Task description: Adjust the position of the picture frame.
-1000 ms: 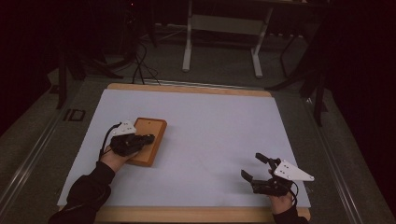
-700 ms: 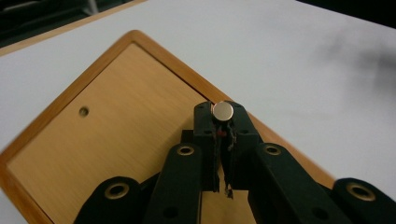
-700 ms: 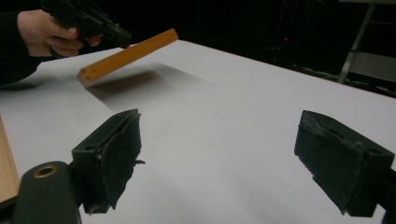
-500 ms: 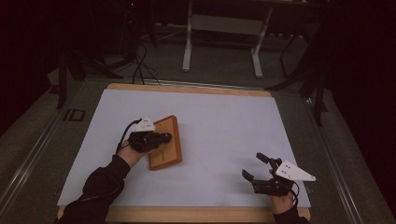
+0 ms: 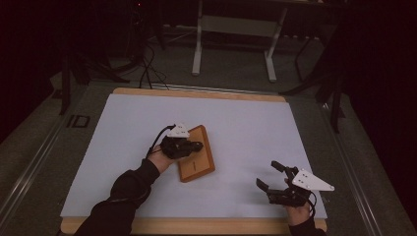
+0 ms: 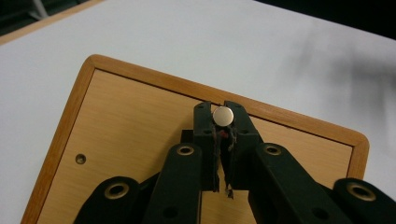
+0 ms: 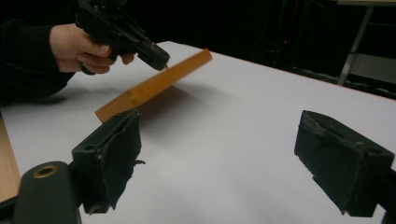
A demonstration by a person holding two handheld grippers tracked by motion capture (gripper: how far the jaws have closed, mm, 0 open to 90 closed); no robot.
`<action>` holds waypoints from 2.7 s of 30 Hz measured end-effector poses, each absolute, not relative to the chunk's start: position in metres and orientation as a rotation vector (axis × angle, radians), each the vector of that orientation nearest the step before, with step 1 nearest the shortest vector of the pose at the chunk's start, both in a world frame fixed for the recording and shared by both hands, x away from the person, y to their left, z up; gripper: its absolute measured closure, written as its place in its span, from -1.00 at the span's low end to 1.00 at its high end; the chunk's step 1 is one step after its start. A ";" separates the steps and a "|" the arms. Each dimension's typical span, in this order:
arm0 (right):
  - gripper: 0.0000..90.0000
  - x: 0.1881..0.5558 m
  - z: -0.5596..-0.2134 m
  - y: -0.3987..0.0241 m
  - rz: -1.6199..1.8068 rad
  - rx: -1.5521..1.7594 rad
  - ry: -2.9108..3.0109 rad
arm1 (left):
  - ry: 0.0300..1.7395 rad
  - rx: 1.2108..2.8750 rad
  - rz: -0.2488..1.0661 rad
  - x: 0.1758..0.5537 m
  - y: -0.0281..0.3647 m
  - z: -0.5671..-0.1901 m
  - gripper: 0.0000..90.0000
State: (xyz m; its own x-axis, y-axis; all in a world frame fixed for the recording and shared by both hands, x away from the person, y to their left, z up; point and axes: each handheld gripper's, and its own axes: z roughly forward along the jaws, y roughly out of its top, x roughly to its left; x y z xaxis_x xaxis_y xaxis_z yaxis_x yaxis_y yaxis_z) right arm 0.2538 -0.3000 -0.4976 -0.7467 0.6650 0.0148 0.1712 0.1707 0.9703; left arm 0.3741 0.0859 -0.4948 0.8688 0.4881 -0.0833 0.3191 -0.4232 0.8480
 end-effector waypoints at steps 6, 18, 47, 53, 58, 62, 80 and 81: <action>-0.69 0.254 -0.497 -0.300 1.605 0.786 2.039 | 0.586 2.092 0.202 0.383 0.067 -0.503 0.90; -0.69 0.254 -0.498 -0.300 1.612 0.787 2.044 | 0.578 2.161 0.223 0.391 0.042 -0.515 0.89; -0.69 0.254 -0.499 -0.299 1.611 0.779 2.054 | 0.565 2.200 0.252 0.383 0.040 -0.516 0.83; -0.69 0.254 -0.498 -0.298 1.608 0.779 2.055 | 0.577 2.182 0.243 0.374 0.055 -0.510 0.84; -0.69 0.254 -0.499 -0.298 1.607 0.780 2.055 | 0.578 2.172 0.223 0.359 0.073 -0.508 0.85; -0.69 0.254 -0.498 -0.297 1.607 0.777 2.056 | 0.596 2.149 0.199 0.348 0.089 -0.506 0.86; -0.69 0.255 -0.499 -0.296 1.604 0.777 2.064 | 0.664 2.202 0.143 0.318 0.132 -0.520 0.99; -0.69 0.255 -0.499 -0.296 1.604 0.779 2.065 | 0.666 2.205 0.139 0.317 0.132 -0.520 0.99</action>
